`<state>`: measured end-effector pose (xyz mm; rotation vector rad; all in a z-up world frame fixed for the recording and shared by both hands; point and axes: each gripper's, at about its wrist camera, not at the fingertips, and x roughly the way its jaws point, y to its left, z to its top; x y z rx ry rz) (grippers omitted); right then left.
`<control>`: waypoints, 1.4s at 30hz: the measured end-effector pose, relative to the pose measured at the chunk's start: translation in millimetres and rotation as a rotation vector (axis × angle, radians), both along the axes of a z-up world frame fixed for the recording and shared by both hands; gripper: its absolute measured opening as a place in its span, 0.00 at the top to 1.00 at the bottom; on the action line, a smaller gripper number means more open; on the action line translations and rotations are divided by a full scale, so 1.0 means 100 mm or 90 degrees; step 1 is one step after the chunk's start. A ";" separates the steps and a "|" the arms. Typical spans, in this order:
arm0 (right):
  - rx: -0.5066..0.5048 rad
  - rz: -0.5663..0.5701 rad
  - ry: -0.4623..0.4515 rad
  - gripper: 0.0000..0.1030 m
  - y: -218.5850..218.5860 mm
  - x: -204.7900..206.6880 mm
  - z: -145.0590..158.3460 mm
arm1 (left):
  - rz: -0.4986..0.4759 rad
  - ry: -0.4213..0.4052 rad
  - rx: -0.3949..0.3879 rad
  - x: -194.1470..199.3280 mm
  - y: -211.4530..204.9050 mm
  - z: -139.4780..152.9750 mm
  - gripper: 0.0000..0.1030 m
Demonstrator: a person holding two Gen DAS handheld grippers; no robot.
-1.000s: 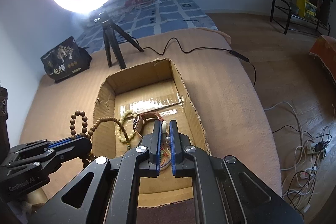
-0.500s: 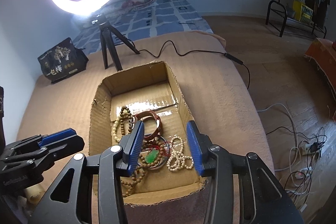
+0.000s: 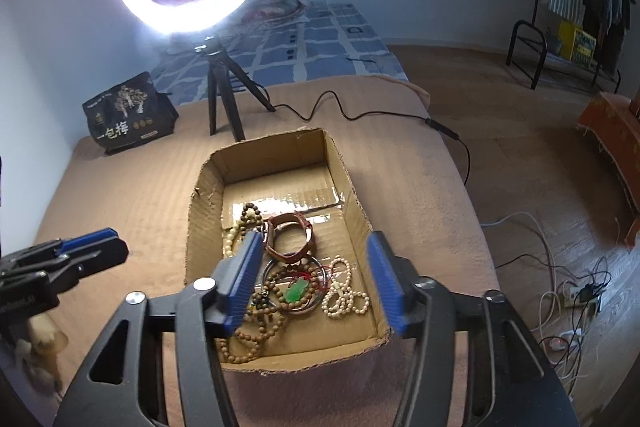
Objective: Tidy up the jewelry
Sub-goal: 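Lower the prayer beads into the box and open the left tool while the right tool releases the pearls, then move the left tool over the two pearl earrings on the blanket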
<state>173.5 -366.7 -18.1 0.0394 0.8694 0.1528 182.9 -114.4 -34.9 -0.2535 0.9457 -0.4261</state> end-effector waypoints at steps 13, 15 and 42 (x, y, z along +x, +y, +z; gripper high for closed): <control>-0.016 0.023 -0.065 0.39 0.29 -0.39 0.18 | 0.015 -0.049 0.065 -0.39 0.53 0.12 0.67; -0.006 0.044 -0.071 0.32 0.37 -0.45 0.17 | 0.022 -0.049 0.074 -0.45 0.65 0.09 0.67; 0.056 0.195 0.069 0.31 1.16 -0.55 -0.48 | -0.053 0.079 0.130 -1.11 0.77 -1.18 0.75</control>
